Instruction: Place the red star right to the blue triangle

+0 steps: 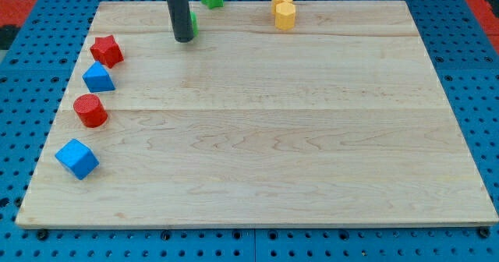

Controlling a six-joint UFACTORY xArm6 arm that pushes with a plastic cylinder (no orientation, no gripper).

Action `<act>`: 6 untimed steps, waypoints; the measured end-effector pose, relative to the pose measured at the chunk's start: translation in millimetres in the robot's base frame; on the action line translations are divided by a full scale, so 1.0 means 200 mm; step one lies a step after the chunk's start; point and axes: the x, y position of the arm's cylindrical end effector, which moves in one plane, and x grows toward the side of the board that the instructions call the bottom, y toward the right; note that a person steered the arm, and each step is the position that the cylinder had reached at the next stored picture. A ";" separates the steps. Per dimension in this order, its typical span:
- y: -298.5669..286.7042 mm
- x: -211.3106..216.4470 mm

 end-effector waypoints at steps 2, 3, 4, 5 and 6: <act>0.15 -0.18; -0.10 -0.08; -0.44 -0.08; -0.80 -0.07; -0.70 0.16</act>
